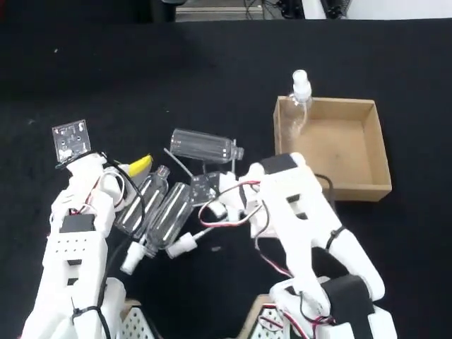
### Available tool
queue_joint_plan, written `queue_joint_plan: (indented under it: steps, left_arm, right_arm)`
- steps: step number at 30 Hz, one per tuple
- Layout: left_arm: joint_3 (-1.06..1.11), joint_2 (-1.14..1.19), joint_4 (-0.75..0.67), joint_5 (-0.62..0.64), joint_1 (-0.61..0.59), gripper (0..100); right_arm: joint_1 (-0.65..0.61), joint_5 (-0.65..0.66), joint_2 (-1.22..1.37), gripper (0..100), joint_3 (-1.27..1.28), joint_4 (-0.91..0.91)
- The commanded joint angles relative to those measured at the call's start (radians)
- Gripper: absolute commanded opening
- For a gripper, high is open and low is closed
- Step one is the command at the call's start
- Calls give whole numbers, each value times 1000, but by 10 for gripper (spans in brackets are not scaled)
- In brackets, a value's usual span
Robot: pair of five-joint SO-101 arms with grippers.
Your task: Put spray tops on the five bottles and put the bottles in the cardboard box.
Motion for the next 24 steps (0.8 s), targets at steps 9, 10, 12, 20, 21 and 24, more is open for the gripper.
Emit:
queue_joint_plan:
  steps: [9,10,12,20,21,24]
  left_arm:
    - [-33,-11,-14,3,-15,356]
    - [-33,-11,-14,3,-15,356]
    - [-31,-11,-14,3,-15,356]
    - [-31,-11,-14,3,-15,356]
    - [-31,-11,-14,3,-15,356]
    - [-31,-11,-14,3,-15,356]
  right_arm:
    - [-15,-110,-12,95,-1,-12]
    - [-15,-147,-22,89,-18,-11]
    - [-15,-209,-62,69,-41,-11]
    - [-15,-282,-246,181,-53,89]
    - [-15,-282,-260,214,-56,117]
    - [2,-212,-280,273,-74,224]
